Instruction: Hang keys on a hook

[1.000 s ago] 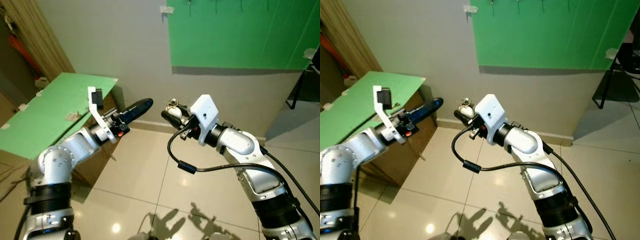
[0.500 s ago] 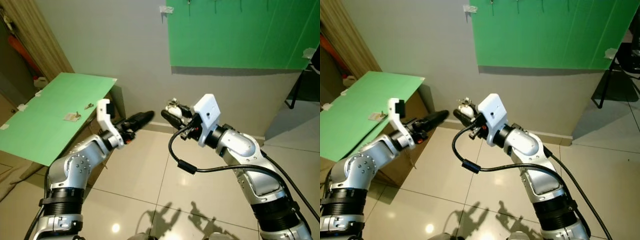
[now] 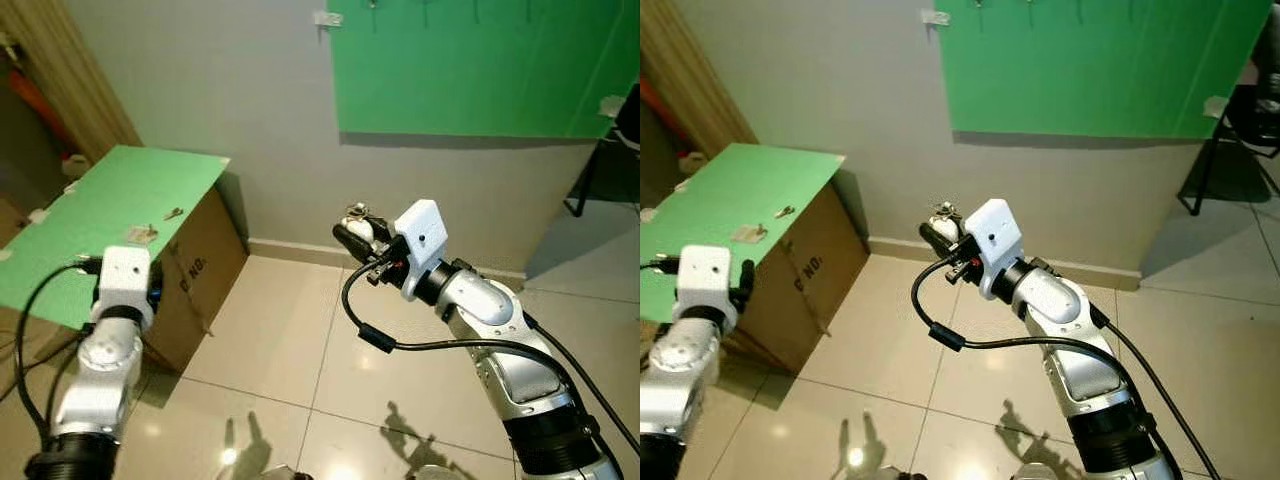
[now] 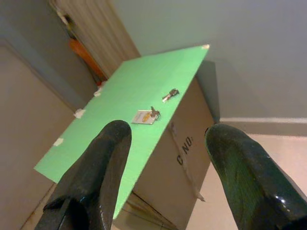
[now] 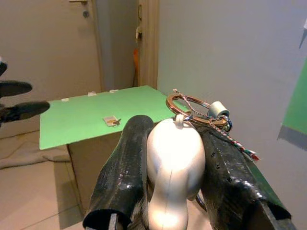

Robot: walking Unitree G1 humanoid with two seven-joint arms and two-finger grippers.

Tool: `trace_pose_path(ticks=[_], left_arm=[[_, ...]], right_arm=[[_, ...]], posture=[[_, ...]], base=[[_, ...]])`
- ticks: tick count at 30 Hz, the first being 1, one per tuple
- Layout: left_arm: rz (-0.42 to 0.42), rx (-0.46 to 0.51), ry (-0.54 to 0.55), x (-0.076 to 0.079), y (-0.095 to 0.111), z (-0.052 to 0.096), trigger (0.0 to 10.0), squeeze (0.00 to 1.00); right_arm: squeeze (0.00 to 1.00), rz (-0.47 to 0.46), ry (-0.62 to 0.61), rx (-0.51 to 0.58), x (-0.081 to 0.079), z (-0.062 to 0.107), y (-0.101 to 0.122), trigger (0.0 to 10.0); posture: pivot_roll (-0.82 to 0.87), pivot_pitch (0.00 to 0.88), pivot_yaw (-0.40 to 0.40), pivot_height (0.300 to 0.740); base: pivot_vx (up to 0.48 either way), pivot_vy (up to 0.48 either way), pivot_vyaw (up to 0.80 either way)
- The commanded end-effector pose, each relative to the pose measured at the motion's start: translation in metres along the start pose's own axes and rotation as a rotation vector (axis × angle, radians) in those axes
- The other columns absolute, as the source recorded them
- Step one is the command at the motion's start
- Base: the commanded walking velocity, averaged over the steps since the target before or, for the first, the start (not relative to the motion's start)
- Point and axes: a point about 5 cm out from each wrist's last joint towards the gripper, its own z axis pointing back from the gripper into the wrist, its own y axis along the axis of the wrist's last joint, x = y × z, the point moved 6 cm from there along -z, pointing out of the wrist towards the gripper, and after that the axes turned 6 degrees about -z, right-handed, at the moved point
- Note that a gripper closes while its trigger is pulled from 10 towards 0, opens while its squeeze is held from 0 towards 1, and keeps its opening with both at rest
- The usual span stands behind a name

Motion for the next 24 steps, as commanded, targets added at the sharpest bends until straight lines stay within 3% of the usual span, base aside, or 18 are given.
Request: trace_pose_path(ticks=[1,3,4,6,10,16,20,24], left_arm=[[0.022,0.144,0.060,-0.004,0.024,0.008,10.0,0.00],[0.080,0.177,0.054,0.009,0.024,0.020,10.0,0.00],[0.161,0.167,-0.025,0.034,0.015,0.035,10.0,0.00],[0.179,0.165,-0.044,0.040,0.013,0.039,10.0,0.00],[0.240,0.178,-0.157,0.069,0.007,0.061,10.0,0.00],[0.241,0.182,-0.129,0.062,0.013,0.049,10.0,0.00],[0.267,0.199,-0.139,0.060,0.021,0.042,10.0,0.00],[0.296,0.185,-0.159,0.063,0.022,0.037,10.0,0.00]], right_arm=[[0.00,0.014,-0.035,0.032,0.007,-0.001,0.006,0.0],[0.00,0.026,-0.056,0.043,0.011,-0.001,0.008,0.0],[0.00,0.019,-0.075,0.048,0.015,0.000,0.007,0.0],[0.00,0.015,-0.079,0.050,0.016,0.000,0.007,0.0],[0.00,-0.007,-0.111,0.054,0.021,0.003,0.005,0.0],[0.00,-0.010,-0.104,0.052,0.019,0.001,0.003,0.0],[0.00,0.111,-0.048,-0.010,0.021,0.001,0.000,0.0],[0.00,0.451,0.063,-0.126,0.024,0.006,-0.005,0.0]], posture=[[-0.22,0.013,0.162,0.740],[-0.22,0.010,0.163,0.740],[-0.23,0.008,0.161,0.740],[-0.23,0.008,0.161,0.740],[-0.23,0.007,0.155,0.740],[-0.23,0.008,0.152,0.740],[-0.23,0.009,0.151,0.740],[-0.24,0.011,0.153,0.740]], base=[[0.000,0.000,0.00],[0.000,0.000,0.00],[0.000,0.000,0.00],[0.000,0.000,0.00],[0.000,0.000,0.00],[0.000,0.000,0.00],[0.000,0.000,0.00],[0.000,0.000,0.00]])
